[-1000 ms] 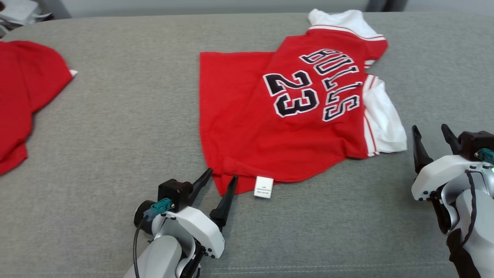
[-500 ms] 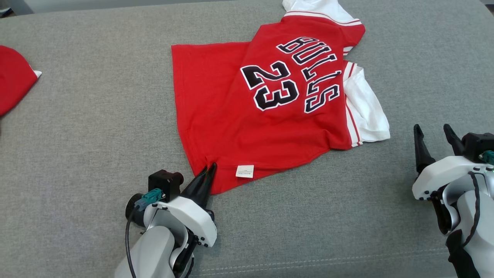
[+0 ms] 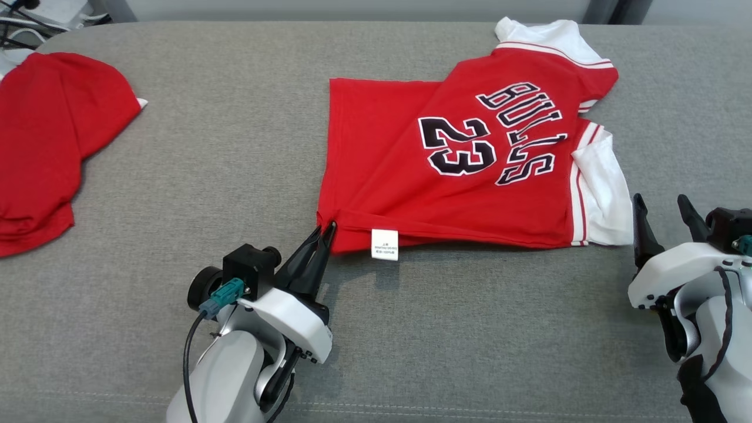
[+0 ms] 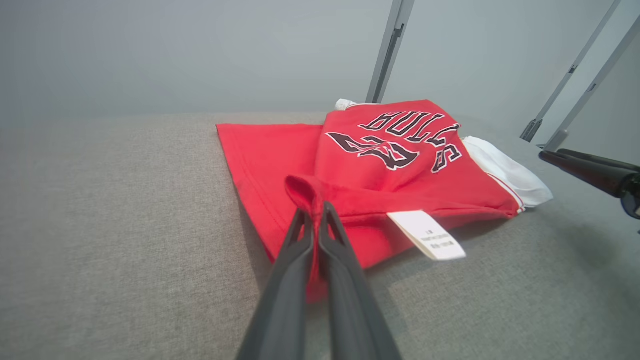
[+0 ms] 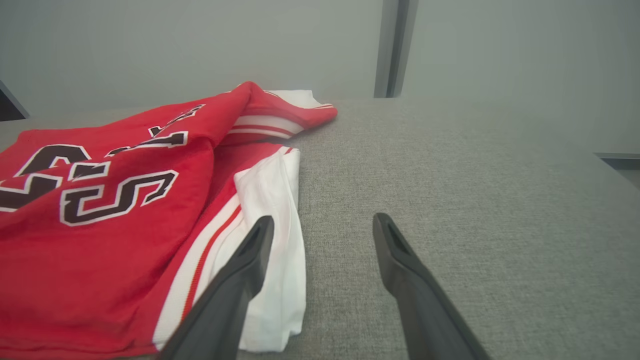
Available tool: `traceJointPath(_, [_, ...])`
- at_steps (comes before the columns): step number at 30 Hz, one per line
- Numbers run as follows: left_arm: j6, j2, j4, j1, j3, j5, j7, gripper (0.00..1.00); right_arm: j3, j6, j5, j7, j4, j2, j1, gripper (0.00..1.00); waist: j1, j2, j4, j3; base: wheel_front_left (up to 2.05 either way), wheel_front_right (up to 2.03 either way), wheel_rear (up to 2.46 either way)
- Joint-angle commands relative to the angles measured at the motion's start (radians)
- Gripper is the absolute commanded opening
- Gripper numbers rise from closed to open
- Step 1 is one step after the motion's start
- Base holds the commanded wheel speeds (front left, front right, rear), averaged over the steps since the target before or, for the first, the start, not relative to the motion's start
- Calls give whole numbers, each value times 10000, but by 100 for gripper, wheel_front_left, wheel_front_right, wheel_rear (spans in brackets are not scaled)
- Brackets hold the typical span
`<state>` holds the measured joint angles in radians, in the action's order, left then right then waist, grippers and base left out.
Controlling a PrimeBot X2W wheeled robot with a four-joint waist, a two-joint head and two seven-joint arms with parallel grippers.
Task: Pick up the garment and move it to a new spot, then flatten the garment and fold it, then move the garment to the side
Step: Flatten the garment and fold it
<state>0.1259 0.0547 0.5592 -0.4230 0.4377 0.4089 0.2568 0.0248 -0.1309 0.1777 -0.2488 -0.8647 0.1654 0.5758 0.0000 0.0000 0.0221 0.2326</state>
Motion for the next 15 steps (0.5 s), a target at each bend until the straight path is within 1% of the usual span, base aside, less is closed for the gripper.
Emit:
traceJointPath(1, [46,293,-378,-52,-251,-215,49,0,-206,2,80,-130,128,11,-222,100,0,0,292,-225,0,0,0])
traceJointPath(3, [46,508,-549,59,-6,-274,49,0,-259,2,124,-130,62,-25,-289,100,0,0,459,-336,0,0,0])
traceJointPath(5, [47,714,-518,258,376,-52,49,0,-344,2,215,-130,31,-107,-343,100,0,0,571,-433,0,0,0])
traceJointPath(7, [47,934,-382,453,769,307,49,15,-502,2,311,-130,6,-163,-383,100,0,0,645,-504,0,0,0])
traceJointPath(8, [47,1029,-311,561,1019,556,49,21,-574,2,364,-130,-6,-191,-402,100,0,0,663,-535,0,0,0])
traceJointPath(9, [47,1147,-199,653,1193,756,49,24,-640,2,411,-130,-29,-195,-429,100,0,0,691,-580,0,0,0])
traceJointPath(10, [47,1223,-109,754,1404,984,49,34,-692,2,461,-130,-53,-176,-452,100,0,0,706,-615,0,0,0])
traceJointPath(11, [47,1299,27,852,1603,1227,49,48,-735,2,522,-130,-73,-152,-464,100,0,0,719,-643,0,0,0])
traceJointPath(12, [47,1394,166,907,1788,1381,49,100,-781,2,583,-130,-89,-121,-478,100,0,0,730,-673,0,0,0])
traceJointPath(15, [47,1573,451,1022,2222,1804,49,100,-872,2,749,-130,-102,-1,-508,100,0,0,728,-772,0,0,0])
